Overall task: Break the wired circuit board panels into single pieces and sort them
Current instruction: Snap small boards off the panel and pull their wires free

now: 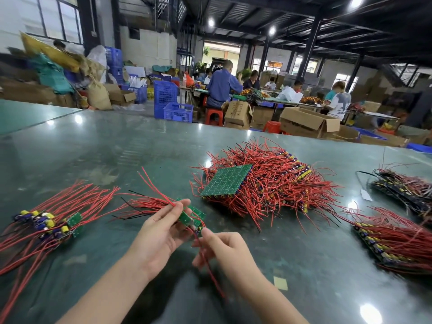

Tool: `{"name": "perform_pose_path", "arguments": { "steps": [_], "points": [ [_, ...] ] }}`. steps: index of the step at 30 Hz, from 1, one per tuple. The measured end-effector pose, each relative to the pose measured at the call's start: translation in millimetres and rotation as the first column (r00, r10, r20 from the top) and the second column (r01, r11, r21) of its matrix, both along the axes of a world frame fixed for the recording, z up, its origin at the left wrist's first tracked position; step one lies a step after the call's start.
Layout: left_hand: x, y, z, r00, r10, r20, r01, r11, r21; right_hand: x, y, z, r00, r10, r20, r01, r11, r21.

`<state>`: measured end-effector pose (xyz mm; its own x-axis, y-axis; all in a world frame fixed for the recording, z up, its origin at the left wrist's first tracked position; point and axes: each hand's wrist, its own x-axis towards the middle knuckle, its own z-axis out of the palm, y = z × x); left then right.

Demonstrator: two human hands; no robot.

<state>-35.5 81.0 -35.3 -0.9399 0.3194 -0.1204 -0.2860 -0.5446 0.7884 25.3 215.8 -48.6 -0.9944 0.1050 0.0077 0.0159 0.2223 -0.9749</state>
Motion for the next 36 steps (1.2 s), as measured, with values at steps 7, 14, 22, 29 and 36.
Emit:
{"name": "perform_pose_path", "arguments": {
  "steps": [7, 14, 22, 29, 36],
  "points": [
    [-35, -64, 27, 0.954, -0.031, -0.298, -0.18, 0.735, -0.653, -14, 19, -19, 0.99, 0.067, -0.125, 0.062, 0.587, 0.807],
    [-98, -156, -12, 0.906, -0.163, -0.39, -0.423, -0.342, -0.839, -17, 21, -20, 0.973, 0.043, -0.225, 0.15, 0.623, 0.767],
    [-95, -164, -36, 0.882, -0.08, -0.464, -0.454, -0.409, -0.792, -15, 33, -13, 0.949, -0.274, -0.157, 0.315, 0.788, 0.529],
    [-34, -69, 24, 0.793, -0.055, -0.607, -0.549, 0.368, -0.751, -18, 41, -2, 0.915, -0.4, -0.062, 0.404, 0.91, 0.09],
    [-8, 1, 8, 0.999, 0.051, 0.009, -0.046, 0.955, -0.292, -18, 40, 9, 0.986, -0.167, -0.005, 0.144, 0.863, -0.484]
  ]
}}
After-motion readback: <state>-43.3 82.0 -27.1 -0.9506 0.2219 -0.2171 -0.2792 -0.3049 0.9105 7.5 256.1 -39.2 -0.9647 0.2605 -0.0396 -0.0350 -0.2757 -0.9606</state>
